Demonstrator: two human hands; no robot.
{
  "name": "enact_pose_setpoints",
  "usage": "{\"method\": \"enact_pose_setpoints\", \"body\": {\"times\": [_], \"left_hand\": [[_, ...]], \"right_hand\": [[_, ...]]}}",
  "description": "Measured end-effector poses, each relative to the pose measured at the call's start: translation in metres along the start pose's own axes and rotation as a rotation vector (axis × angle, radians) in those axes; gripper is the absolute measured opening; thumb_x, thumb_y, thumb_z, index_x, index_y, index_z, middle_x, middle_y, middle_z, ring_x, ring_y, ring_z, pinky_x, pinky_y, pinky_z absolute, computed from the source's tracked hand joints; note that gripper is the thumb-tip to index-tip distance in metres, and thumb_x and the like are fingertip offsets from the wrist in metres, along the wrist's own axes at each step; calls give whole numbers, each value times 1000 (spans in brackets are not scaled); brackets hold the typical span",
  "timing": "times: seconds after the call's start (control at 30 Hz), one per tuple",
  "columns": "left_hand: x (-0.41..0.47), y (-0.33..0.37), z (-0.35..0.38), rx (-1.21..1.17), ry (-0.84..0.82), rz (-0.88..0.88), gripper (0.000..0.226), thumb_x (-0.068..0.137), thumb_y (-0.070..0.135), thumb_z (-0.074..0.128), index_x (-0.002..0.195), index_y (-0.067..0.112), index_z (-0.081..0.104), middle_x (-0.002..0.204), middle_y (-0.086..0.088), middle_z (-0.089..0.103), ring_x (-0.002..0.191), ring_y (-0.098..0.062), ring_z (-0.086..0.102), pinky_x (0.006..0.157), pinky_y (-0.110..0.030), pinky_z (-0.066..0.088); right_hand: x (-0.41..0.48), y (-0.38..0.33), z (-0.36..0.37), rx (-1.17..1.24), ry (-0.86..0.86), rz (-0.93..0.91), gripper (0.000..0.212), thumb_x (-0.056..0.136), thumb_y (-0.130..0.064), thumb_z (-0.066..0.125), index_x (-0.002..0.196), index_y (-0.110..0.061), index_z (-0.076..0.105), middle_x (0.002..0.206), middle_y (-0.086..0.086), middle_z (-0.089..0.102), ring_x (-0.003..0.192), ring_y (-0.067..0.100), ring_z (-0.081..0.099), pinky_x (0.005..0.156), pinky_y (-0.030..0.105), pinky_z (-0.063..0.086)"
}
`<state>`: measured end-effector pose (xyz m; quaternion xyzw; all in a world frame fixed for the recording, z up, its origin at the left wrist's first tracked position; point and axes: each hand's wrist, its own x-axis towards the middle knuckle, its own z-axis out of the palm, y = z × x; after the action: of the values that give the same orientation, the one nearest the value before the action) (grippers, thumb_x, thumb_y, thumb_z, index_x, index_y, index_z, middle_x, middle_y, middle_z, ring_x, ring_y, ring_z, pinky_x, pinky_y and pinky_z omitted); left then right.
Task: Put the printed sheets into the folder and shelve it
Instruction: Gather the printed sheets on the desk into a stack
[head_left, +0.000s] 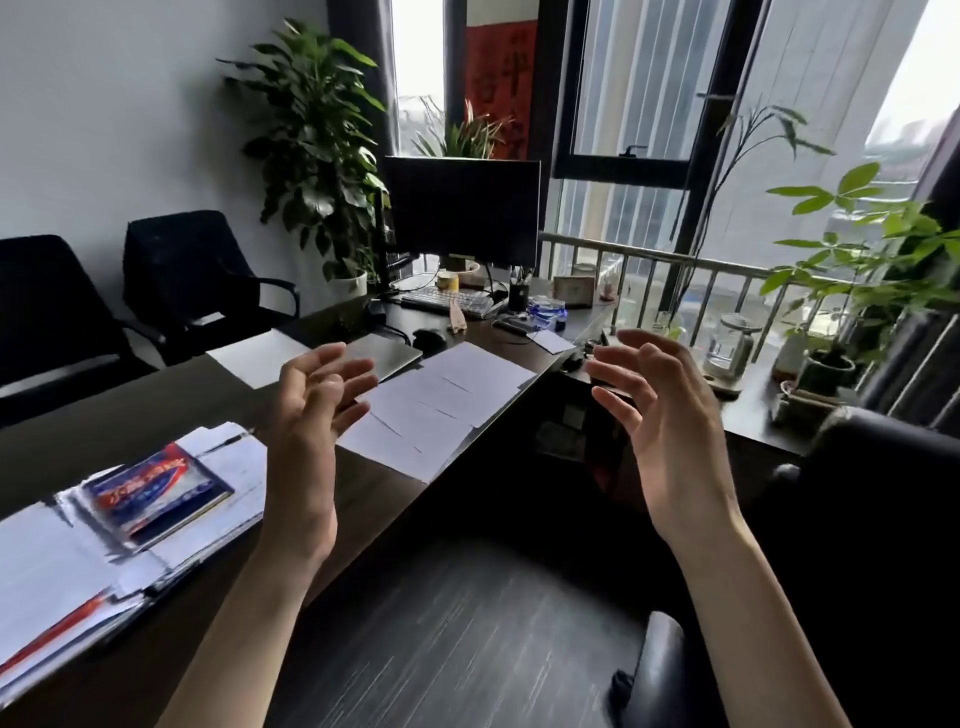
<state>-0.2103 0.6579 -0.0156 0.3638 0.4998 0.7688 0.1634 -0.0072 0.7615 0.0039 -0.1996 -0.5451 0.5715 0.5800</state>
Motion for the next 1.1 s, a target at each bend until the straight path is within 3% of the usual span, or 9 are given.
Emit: {"method": "enact_pose_setpoints", "body": {"times": [0.37, 0.6, 0.93, 1.1], "left_hand": [[209, -149, 73, 37, 119, -38, 27, 80, 27, 38, 100, 32, 56, 109, -3, 66, 104, -18, 63, 86, -32, 46], [304, -210, 101, 98, 224, -90, 23, 83, 27, 41, 99, 30, 57, 104, 0, 68, 99, -14, 65, 81, -26, 46], [394, -307, 118, 177, 656, -134, 24, 93, 14, 39, 101, 27, 58, 104, -2, 67, 97, -12, 67, 81, -26, 47], [417, -356, 121, 221, 883, -223, 24, 92, 15, 42, 101, 28, 59, 103, 1, 69, 95, -9, 67, 78, -23, 49]], "right_hand": [[266, 130, -19, 7, -54, 72, 18, 94, -18, 44, 98, -22, 61, 90, -5, 70, 93, 15, 65, 84, 32, 48], [396, 211, -14, 53, -126, 189, 20, 94, -18, 43, 94, -22, 62, 81, -8, 73, 87, 10, 68, 84, 30, 48], [563, 349, 17, 56, -459, 402, 16, 88, -22, 48, 93, -24, 63, 85, -8, 74, 88, 9, 68, 82, 27, 48], [624, 423, 21, -15, -527, 521, 18, 87, -22, 48, 89, -27, 65, 90, -2, 71, 94, 15, 66, 87, 32, 48]]}}
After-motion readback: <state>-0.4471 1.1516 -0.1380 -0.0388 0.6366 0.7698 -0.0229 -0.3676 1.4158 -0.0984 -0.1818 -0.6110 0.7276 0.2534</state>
